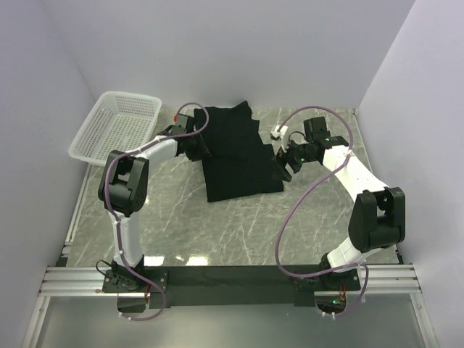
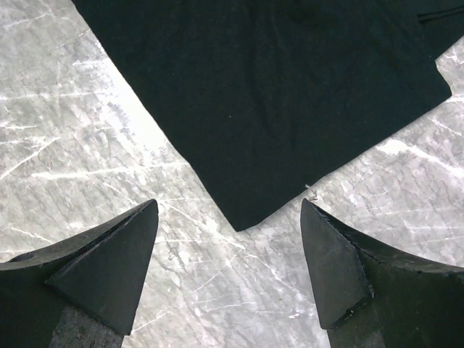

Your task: Fold and stack the t-shirts

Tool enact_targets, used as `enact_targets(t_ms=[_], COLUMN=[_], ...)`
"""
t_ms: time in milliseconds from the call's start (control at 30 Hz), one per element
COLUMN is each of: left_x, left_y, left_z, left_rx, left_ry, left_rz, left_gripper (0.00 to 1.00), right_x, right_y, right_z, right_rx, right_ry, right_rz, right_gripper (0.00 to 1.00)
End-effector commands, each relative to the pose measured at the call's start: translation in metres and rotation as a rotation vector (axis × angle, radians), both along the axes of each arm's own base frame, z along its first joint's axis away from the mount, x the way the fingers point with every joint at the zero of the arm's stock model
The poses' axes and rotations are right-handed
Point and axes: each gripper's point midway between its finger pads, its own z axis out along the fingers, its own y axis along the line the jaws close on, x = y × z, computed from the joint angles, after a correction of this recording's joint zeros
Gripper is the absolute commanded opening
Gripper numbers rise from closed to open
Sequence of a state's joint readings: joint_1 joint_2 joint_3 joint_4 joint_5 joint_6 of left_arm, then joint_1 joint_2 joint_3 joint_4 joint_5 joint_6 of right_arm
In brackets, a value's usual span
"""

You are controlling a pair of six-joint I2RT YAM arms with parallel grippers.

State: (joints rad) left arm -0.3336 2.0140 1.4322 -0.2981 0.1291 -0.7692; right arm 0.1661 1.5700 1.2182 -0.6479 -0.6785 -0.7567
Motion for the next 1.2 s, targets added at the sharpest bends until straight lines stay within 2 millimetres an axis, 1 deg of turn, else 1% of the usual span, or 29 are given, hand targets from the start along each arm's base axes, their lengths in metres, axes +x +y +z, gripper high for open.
enact_targets(t_ms=[0, 33, 67, 100, 133, 167, 200, 233, 333, 400, 433, 500, 533, 567, 633, 667, 733, 767, 800, 833, 867, 900, 933, 967, 1000, 1033, 1067, 1100, 1167], left_x=[0.01, 0.014, 0.01, 0.012, 0.013, 0.011, 0.009, 0.009, 0.008, 0.009, 0.011, 0.014, 0.015, 0.017, 0.02, 0.02, 0.018, 0.014, 0.007, 0.0, -0.008, -0.026, -0.037, -0.049, -0.071, -0.083, -0.095, -0.117, -0.132], left_y=[0.01, 0.011, 0.014, 0.019, 0.02, 0.021, 0.024, 0.031, 0.038, 0.039, 0.037, 0.034, 0.033, 0.031, 0.03, 0.032, 0.035, 0.035, 0.036, 0.033, 0.031, 0.026, 0.023, 0.019, 0.015, 0.01, 0.007, 0.006, -0.004], left_z=[-0.003, -0.003, -0.014, -0.018, -0.019, -0.026, -0.029, -0.033, -0.035, -0.028, -0.024, -0.01, -0.004, 0.009, 0.024, 0.039, 0.051, 0.067, 0.066, 0.069, 0.083, 0.073, 0.071, 0.081, 0.063, 0.062, 0.069, 0.05, 0.055], left_rx=[0.082, 0.091, 0.114, 0.138, 0.143, 0.15, 0.156, 0.186, 0.197, 0.188, 0.176, 0.156, 0.15, 0.135, 0.132, 0.13, 0.138, 0.127, 0.13, 0.117, 0.091, 0.054, 0.037, 0.011, 0.001, -0.028, -0.056, -0.063, -0.136], left_ry=[0.001, 0.002, 0.041, 0.048, 0.054, 0.077, 0.091, 0.092, 0.096, 0.077, 0.065, 0.027, 0.013, -0.015, -0.048, -0.073, -0.098, -0.126, -0.119, -0.121, -0.141, -0.097, -0.083, -0.097, -0.049, -0.037, -0.049, 0.003, 0.003], left_rz=[0.017, 0.025, 0.032, 0.048, 0.051, 0.054, 0.057, 0.077, 0.097, 0.101, 0.095, 0.082, 0.077, 0.072, 0.067, 0.07, 0.064, 0.056, 0.046, 0.021, 0.004, -0.037, -0.055, -0.074, -0.09, -0.106, -0.115, -0.124, -0.117], left_gripper=[0.34, 0.32, 0.31, 0.29, 0.27, 0.26, 0.24, 0.2, 0.19, 0.2, 0.27, 0.38, 0.47, 0.5, 0.55, 0.56, 0.58, 0.58, 0.59, 0.59, 0.6, 0.6, 0.6, 0.6, 0.6, 0.6, 0.6, 0.6, 0.6], right_x=[0.002, 0.001, 0.002, 0.003, 0.003, 0.003, 0.004, 0.004, 0.004, 0.004, 0.004, 0.003, 0.003, 0.002, 0.001, 0.001, 0.0, -0.002, -0.003, -0.004, -0.005, -0.006, -0.005, -0.003, -0.004, -0.004, -0.005, -0.005, -0.004], right_y=[0.0, 0.0, -0.001, -0.001, -0.002, -0.003, -0.004, -0.006, -0.01, -0.013, -0.014, -0.017, -0.018, -0.019, -0.019, -0.019, -0.02, -0.018, -0.018, -0.018, -0.019, -0.02, -0.023, -0.026, -0.027, -0.029, -0.028, -0.028, -0.024], right_z=[0.017, 0.016, 0.016, 0.015, 0.015, 0.014, 0.015, 0.014, 0.011, 0.007, 0.006, 0.004, 0.004, 0.004, 0.004, 0.004, 0.001, 0.0, -0.004, -0.011, -0.016, -0.022, -0.031, -0.035, -0.04, -0.047, -0.05, -0.053, -0.06], right_rx=[0.037, 0.038, 0.038, 0.037, 0.036, 0.036, 0.034, 0.032, 0.008, -0.015, -0.024, -0.039, -0.049, -0.055, -0.066, -0.068, -0.081, -0.077, -0.083, -0.106, -0.119, -0.134, -0.161, -0.181, -0.195, -0.217, -0.223, -0.232, -0.259], right_ry=[-0.052, -0.045, -0.045, -0.044, -0.04, -0.038, -0.04, -0.04, -0.046, -0.055, -0.067, -0.073, -0.087, -0.091, -0.112, -0.123, -0.15, -0.16, -0.168, -0.184, -0.187, -0.181, -0.189, -0.192, -0.189, -0.206, -0.218, -0.227, -0.241], right_rz=[-0.004, -0.008, -0.009, -0.013, -0.017, -0.019, -0.024, -0.032, -0.033, -0.029, -0.022, -0.016, -0.003, 0.001, 0.029, 0.038, 0.077, 0.103, 0.128, 0.176, 0.201, 0.223, 0.262, 0.277, 0.299, 0.348, 0.373, 0.394, 0.431], right_gripper=[0.86, 0.86, 0.86, 0.85, 0.85, 0.86, 0.86, 0.86, 0.86, 0.86, 0.86, 0.86, 0.86, 0.86, 0.86, 0.86, 0.86, 0.87, 0.88, 0.88, 0.89, 0.89, 0.9, 0.9, 0.91, 0.91, 0.91, 0.91, 0.92])
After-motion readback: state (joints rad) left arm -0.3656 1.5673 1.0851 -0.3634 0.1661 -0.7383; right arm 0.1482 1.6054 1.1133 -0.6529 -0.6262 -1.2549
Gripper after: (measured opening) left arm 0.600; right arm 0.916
